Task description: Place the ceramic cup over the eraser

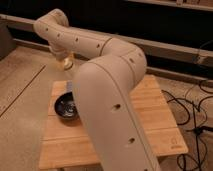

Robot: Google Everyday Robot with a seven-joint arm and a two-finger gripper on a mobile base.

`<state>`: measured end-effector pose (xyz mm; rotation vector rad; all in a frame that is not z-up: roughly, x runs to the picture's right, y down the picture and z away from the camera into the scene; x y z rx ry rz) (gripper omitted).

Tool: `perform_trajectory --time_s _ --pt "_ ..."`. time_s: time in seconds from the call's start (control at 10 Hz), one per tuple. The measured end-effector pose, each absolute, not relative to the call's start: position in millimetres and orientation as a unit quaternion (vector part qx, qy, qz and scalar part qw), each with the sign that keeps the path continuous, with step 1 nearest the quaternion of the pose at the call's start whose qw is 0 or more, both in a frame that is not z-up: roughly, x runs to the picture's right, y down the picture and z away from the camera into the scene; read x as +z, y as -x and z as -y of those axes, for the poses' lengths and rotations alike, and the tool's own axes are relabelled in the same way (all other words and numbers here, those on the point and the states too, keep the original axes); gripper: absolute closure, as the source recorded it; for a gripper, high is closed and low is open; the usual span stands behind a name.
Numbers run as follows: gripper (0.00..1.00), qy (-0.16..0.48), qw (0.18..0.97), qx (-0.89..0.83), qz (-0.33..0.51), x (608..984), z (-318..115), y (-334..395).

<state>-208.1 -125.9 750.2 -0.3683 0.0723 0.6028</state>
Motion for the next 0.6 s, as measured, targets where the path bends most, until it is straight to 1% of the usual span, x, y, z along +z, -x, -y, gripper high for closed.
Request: perform_trajectory --time_s 0.1,0.3,0.5,0.6 --pt "1.0 0.172 0.941 0.289 -0.032 741 122 209" --pt "1.0 0.165 0.944 0.286 -0.025 737 120 209" --pt "1.0 0.174 0.941 0.291 0.008 752 125 215" --pt "1.0 0.179 0.935 0.304 0.038 767 136 210"
